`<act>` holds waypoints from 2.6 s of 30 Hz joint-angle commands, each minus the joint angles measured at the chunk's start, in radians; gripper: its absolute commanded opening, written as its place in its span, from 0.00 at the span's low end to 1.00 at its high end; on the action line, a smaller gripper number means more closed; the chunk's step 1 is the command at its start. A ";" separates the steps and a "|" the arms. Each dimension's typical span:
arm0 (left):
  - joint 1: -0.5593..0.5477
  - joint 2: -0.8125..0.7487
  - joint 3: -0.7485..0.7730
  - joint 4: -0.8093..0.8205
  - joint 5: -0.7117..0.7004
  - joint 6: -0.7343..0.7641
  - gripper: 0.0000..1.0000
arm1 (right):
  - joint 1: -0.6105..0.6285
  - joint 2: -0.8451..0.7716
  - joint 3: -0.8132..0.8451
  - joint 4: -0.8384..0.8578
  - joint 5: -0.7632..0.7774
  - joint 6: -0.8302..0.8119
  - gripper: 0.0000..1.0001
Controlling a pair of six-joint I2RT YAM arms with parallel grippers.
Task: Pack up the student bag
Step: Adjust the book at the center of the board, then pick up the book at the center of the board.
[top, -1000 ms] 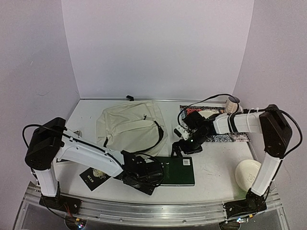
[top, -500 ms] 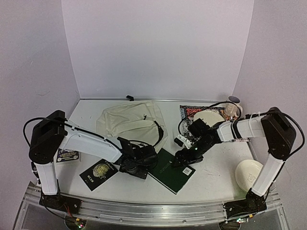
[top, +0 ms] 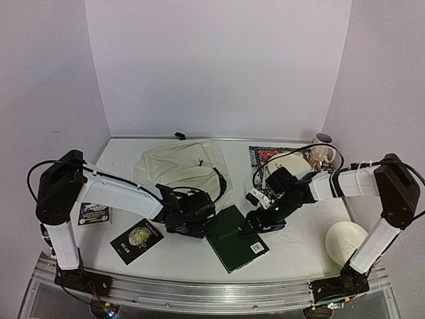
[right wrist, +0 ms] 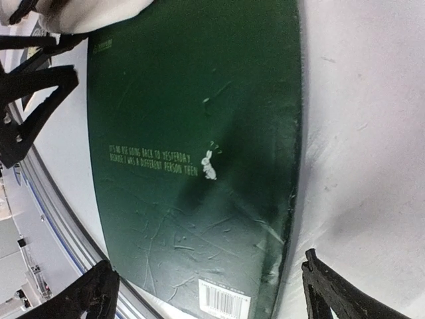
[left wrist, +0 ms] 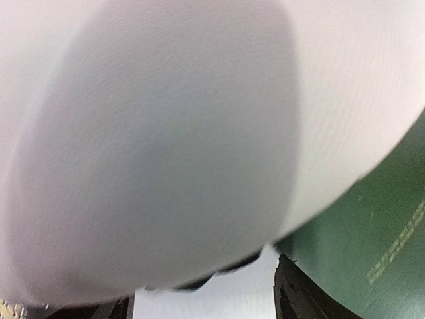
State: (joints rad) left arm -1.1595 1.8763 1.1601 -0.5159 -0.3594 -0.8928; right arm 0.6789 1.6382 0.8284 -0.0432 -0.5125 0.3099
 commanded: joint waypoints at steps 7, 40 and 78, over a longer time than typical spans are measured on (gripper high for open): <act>-0.070 -0.088 -0.056 0.166 0.102 -0.111 0.71 | -0.012 0.090 0.058 0.025 0.016 0.042 0.94; -0.046 0.017 -0.197 0.693 0.225 -0.314 0.42 | 0.022 -0.066 0.036 0.335 -0.423 0.240 0.77; -0.046 0.031 -0.228 0.741 0.240 -0.369 0.40 | -0.044 0.117 0.024 0.066 -0.024 0.060 0.79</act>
State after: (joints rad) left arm -1.2034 1.8876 0.9025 0.2279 -0.1269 -1.2575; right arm 0.6292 1.7224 0.8700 0.0179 -0.4786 0.3784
